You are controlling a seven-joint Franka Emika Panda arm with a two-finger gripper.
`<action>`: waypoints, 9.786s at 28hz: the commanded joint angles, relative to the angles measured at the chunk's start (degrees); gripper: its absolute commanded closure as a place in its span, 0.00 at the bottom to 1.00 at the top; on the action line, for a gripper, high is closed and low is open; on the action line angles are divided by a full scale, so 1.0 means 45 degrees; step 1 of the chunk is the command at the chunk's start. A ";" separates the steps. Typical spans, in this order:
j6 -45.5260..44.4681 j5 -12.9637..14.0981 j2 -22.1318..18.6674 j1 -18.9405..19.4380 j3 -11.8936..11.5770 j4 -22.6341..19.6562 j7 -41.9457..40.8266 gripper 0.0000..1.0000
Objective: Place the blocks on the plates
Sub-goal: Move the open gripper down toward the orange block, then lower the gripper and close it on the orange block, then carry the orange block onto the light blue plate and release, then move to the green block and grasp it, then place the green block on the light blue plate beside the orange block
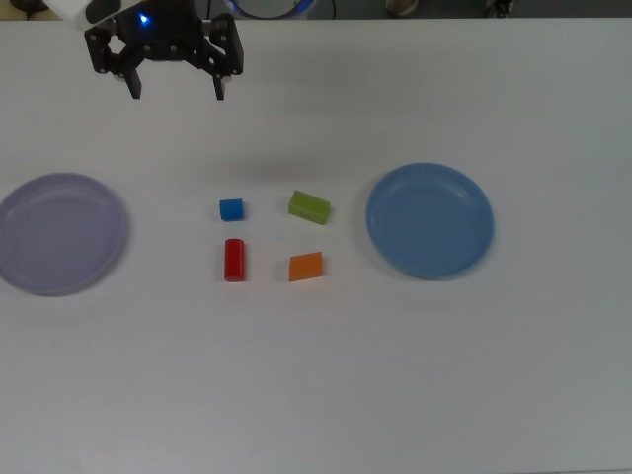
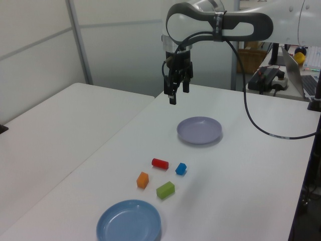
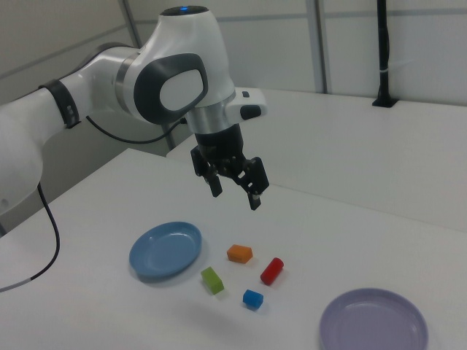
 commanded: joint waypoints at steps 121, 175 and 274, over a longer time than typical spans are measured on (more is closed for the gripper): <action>0.7207 -0.2863 0.4361 0.5520 0.1424 -0.2413 0.5178 0.73; 0.3148 -0.1123 0.1743 0.2843 0.0486 -0.4092 -0.8198 0.00; 0.7504 -0.2219 0.2955 0.2008 0.1834 -0.2921 0.6373 0.00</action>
